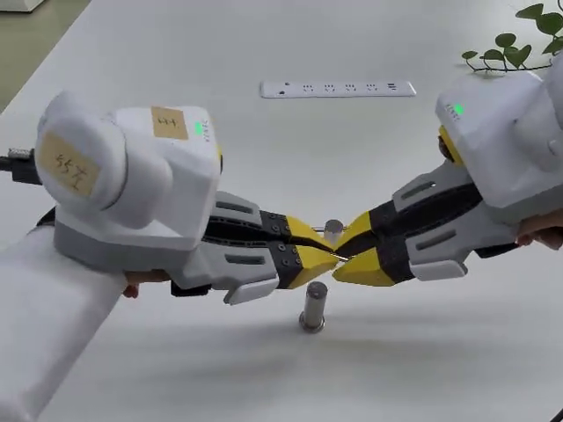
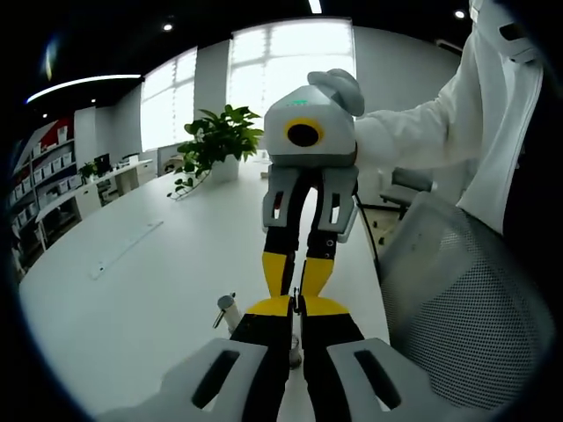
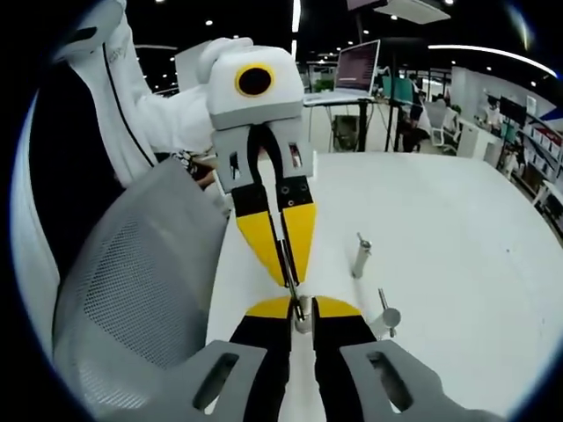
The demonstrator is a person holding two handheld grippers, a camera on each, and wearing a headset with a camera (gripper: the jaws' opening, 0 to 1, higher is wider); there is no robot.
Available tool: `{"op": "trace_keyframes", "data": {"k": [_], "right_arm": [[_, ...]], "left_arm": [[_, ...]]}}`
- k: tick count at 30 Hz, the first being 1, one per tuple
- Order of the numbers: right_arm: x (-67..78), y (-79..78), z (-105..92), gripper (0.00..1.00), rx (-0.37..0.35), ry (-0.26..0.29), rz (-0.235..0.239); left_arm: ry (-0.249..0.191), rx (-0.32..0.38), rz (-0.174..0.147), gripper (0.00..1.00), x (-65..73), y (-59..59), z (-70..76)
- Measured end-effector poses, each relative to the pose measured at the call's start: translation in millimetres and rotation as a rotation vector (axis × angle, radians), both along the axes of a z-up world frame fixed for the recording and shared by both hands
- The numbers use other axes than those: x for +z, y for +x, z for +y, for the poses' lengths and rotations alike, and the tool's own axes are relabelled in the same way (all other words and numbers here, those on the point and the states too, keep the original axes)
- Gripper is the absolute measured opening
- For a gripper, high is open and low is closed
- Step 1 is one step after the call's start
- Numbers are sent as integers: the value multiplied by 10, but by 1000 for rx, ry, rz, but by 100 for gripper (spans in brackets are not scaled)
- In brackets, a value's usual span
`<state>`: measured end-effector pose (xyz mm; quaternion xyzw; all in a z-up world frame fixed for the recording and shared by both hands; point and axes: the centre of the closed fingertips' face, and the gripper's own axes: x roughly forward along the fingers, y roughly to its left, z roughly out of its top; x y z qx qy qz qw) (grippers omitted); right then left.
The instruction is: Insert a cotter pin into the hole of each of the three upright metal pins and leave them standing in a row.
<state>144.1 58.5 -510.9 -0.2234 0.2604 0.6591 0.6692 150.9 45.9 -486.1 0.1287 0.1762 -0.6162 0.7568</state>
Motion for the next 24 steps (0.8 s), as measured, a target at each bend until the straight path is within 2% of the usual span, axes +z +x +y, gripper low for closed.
{"op": "trace_keyframes", "data": {"k": [7, 14, 19, 21, 24], "right_arm": [[-40, -51, -39, 0, 8, 2, 11], [-53, -93, -44, 0, 28, 0, 7], [-46, -127, -48, 0, 40, -1, -3], [-53, -139, -53, 0, 44, -9, -2], [-91, -160, -81, 0, 42, -38, 7]], "left_arm": [[10, -12, -4, 0, -18, -7, 8], [10, -16, 11, 0, -42, -25, 15], [39, -34, 11, 0, -118, -67, 53], [60, -38, 22, 0, -173, -84, 57], [79, -54, 7, 0, -218, -110, 24]]}}
